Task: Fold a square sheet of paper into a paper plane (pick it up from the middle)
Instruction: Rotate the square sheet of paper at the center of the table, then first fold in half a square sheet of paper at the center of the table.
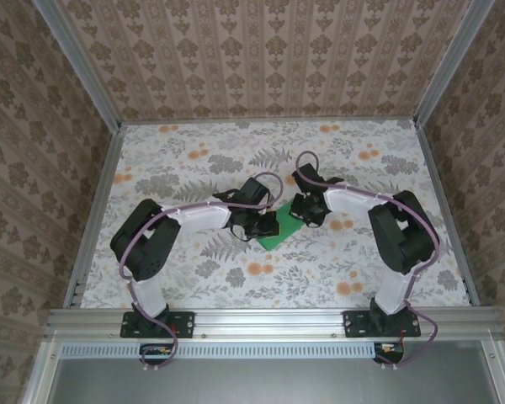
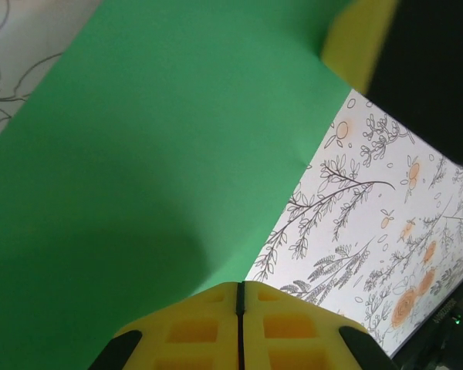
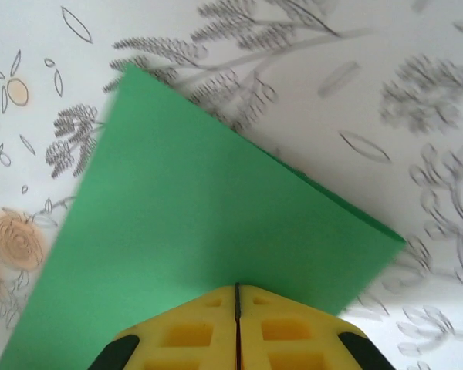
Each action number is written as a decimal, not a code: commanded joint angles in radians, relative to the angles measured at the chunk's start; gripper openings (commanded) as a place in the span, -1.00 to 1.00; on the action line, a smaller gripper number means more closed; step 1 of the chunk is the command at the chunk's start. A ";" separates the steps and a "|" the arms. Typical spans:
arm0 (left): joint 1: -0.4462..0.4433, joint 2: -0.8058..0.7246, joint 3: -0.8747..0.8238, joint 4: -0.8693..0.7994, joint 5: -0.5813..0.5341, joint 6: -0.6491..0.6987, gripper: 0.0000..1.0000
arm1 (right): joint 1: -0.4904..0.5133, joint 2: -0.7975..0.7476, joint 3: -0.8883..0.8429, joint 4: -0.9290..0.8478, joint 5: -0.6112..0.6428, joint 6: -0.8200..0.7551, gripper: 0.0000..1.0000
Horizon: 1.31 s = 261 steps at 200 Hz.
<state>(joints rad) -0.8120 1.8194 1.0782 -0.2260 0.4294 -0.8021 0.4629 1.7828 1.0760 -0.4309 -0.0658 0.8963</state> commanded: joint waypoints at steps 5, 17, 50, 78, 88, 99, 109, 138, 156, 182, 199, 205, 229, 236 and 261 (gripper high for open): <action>0.002 0.027 -0.019 0.012 -0.015 -0.039 -0.86 | 0.003 -0.077 -0.056 0.104 -0.108 0.039 -0.76; 0.003 0.033 -0.024 0.004 -0.025 -0.032 -0.87 | 0.001 -0.089 -0.072 0.142 -0.170 0.011 -0.74; 0.002 0.038 -0.039 -0.001 -0.039 -0.029 -0.90 | -0.004 -0.089 -0.119 0.220 -0.286 -0.080 -0.74; 0.002 0.038 -0.041 -0.003 -0.040 -0.024 -0.91 | -0.007 -0.074 -0.161 0.264 -0.375 -0.138 -0.83; 0.002 0.041 -0.038 -0.006 -0.038 -0.022 -0.91 | -0.010 -0.074 -0.174 0.275 -0.389 -0.151 -0.85; 0.002 0.045 -0.033 -0.010 -0.037 -0.020 -0.92 | -0.015 -0.072 -0.189 0.285 -0.403 -0.158 -0.87; 0.002 0.049 -0.029 -0.013 -0.035 -0.020 -0.92 | -0.021 -0.072 -0.203 0.296 -0.415 -0.168 -0.87; 0.003 0.055 -0.023 -0.018 -0.031 -0.014 -0.92 | -0.056 -0.086 -0.260 0.340 -0.451 -0.188 -0.89; 0.002 0.055 -0.019 -0.019 -0.028 -0.014 -0.92 | -0.082 -0.095 -0.290 0.375 -0.474 -0.199 -0.89; 0.000 0.058 -0.004 -0.016 -0.014 -0.003 -0.92 | -0.098 -0.074 -0.283 0.373 -0.483 -0.217 -0.89; -0.004 0.059 0.005 -0.002 -0.001 -0.002 -0.92 | -0.102 -0.061 -0.281 0.381 -0.485 -0.218 -0.89; -0.004 0.057 0.006 0.009 0.007 -0.002 -0.91 | -0.102 -0.057 -0.280 0.381 -0.485 -0.218 -0.89; -0.014 0.053 0.011 0.062 0.036 -0.017 -0.91 | -0.102 -0.047 -0.289 0.397 -0.488 -0.212 -0.89; -0.016 0.056 0.015 0.070 0.039 -0.021 -0.91 | -0.102 -0.044 -0.291 0.401 -0.488 -0.211 -0.89; -0.021 0.080 0.035 0.084 0.045 -0.032 -0.91 | -0.102 -0.028 -0.296 0.410 -0.498 -0.209 -0.89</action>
<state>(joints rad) -0.8238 1.8698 1.0718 -0.1791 0.4446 -0.8165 0.3641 1.7309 0.7925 -0.0483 -0.5327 0.7017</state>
